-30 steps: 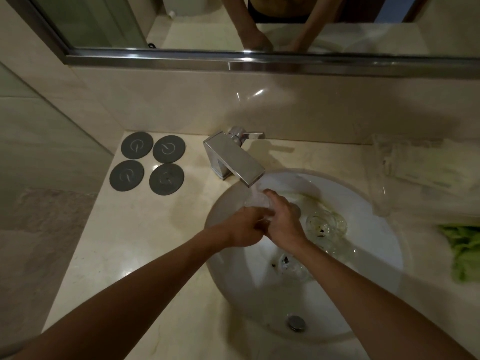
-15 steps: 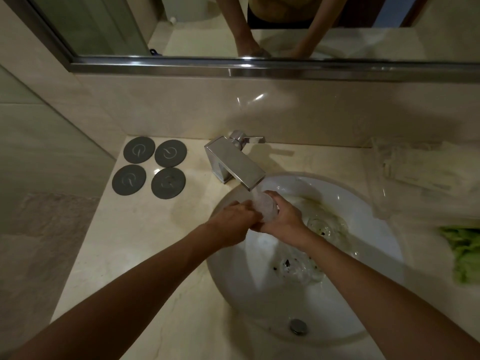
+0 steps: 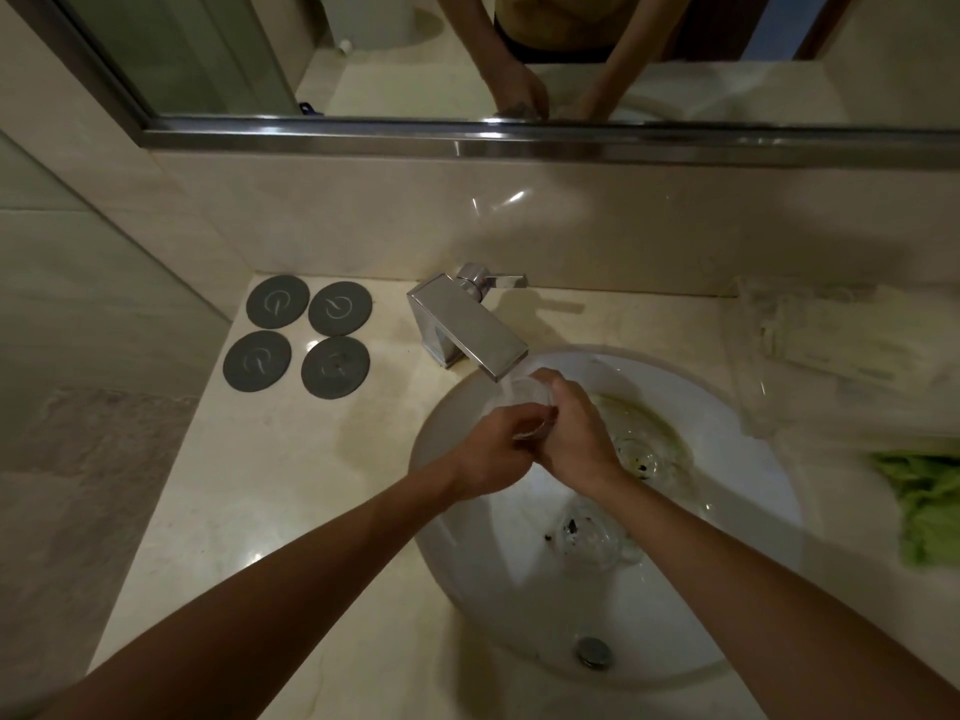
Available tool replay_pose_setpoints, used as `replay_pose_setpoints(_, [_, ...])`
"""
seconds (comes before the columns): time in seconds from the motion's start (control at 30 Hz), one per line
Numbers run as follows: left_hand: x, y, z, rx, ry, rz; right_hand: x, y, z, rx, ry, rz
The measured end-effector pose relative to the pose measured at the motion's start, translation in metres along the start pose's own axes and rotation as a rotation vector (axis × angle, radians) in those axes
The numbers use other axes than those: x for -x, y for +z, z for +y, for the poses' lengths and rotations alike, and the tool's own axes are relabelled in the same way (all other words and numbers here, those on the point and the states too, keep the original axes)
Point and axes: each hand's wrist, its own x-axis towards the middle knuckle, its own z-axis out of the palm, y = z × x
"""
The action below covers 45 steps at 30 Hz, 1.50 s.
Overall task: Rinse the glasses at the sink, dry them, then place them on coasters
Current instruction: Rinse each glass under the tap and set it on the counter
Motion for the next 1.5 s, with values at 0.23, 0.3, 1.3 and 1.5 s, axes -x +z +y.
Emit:
replay_pose_setpoints(0.23, [0.019, -0.002, -0.039, -0.607, 0.246, 0.136, 0.005, 0.001, -0.006, -0.659, 0.397, -0.062])
replay_pose_setpoints(0.3, [0.026, 0.004, -0.054, -0.398, 0.248, 0.198, 0.009, 0.008, -0.008, -0.919, 0.554, -0.145])
replay_pose_setpoints(1.3, [-0.029, -0.028, -0.033, 0.420, -0.217, 0.206, -0.019, 0.008, -0.025, -1.060, 0.445, -0.201])
replay_pose_setpoints(1.5, [-0.034, -0.025, -0.041, 0.520, -0.347, 0.170, -0.016, 0.013, -0.022, -1.002, 0.336, -0.169])
